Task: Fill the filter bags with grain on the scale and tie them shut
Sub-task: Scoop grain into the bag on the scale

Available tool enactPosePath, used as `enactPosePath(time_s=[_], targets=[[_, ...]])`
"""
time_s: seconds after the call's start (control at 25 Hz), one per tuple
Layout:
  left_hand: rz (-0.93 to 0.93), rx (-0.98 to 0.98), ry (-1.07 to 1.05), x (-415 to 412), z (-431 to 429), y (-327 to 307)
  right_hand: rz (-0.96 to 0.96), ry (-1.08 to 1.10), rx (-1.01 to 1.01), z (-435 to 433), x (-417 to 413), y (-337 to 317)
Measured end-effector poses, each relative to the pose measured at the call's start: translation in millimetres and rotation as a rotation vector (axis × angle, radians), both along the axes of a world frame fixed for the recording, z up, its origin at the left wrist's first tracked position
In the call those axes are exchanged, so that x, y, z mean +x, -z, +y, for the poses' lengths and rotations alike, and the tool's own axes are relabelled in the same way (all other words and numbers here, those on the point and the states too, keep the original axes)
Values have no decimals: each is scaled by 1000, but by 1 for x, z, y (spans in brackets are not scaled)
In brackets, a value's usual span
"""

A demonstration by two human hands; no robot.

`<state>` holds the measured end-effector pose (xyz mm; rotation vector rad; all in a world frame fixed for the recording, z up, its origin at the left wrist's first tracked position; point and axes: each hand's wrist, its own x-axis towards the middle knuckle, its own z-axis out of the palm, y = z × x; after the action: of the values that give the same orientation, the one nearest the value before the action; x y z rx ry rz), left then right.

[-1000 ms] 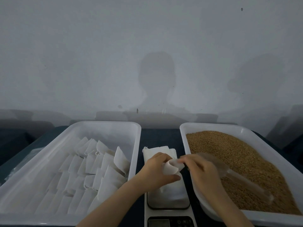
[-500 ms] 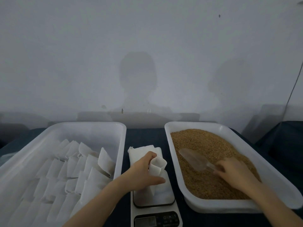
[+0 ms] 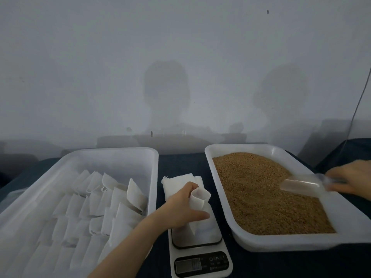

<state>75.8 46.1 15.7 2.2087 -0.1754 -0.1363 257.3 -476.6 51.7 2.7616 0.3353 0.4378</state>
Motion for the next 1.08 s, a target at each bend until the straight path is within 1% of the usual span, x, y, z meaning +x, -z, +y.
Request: enactPosePath(time_s=[0.04,0.12,0.24,0.32,0.44,0.56,0.72,0.84,0.96,1.08], targets=[[4,3,3,0,0,1,12,15,-10,-16,13,3],[3,4,11,1,0,1,35,36,-58,-21,23,6],[-4,-4,18,2,0,2,73,57,-99,19,0,8],[-2,-6,21,2,1,3,110,62,-83,47,-16,11],[7,7,17,3,1,4,91,51,-26,85,-32,15],[20,6,13,5,0,5,93,96,102,101,-38,19],[22,16,13,5,1,6,216,103,491,98,-44,25],[12,20,16,5,1,5,258,64,688,96,-52,29],[7,4,23,4,1,5,279,44,790,95,-59,33],[12,-11,25,4,2,4,286,68,810,90,-65,38]])
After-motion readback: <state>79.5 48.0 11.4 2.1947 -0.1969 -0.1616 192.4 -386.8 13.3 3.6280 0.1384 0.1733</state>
